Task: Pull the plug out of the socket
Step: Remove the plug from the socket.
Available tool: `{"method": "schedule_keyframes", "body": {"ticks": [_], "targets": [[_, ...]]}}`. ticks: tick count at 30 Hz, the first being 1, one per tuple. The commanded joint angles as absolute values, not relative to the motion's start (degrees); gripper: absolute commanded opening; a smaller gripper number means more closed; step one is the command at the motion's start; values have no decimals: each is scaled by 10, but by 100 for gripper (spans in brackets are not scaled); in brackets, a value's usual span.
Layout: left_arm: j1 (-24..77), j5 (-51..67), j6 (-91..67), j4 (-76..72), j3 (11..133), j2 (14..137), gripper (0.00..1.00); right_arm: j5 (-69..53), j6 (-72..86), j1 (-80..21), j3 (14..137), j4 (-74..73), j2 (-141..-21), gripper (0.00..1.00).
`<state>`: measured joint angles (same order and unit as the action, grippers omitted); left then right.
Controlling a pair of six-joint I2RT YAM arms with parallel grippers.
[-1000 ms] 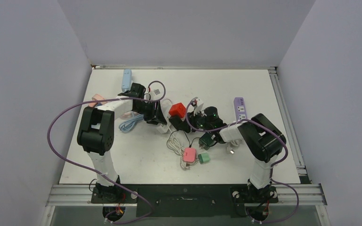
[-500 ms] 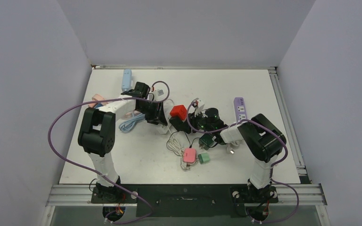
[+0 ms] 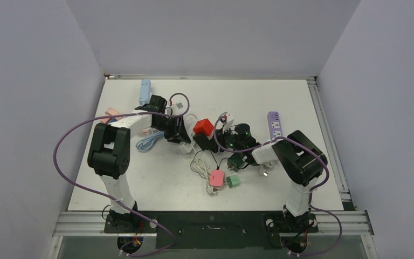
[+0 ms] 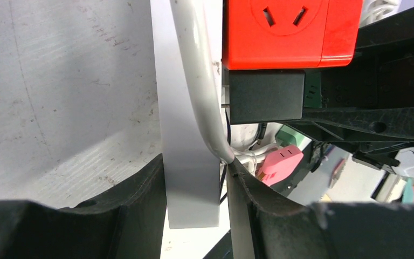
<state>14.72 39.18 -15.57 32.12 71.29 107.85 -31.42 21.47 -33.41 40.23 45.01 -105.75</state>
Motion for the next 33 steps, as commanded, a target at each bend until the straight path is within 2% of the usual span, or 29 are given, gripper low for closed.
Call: {"method": "schedule_keyframes", "body": {"ticks": [1,14,26,33], "targets": [[131,437,-186,271,705,1050,0,-344,231,-337,415,519,-1059,5],[115,455,-213,237,690,1043,0,-339,228,-337,420,509,-1070,5],[135,305,-167,298,708,1044,0,-343,238,-337,404,528,-1042,5],[139,283,-163,307,712,1042,0,-344,240,-336,402,530,-1034,5]]}}
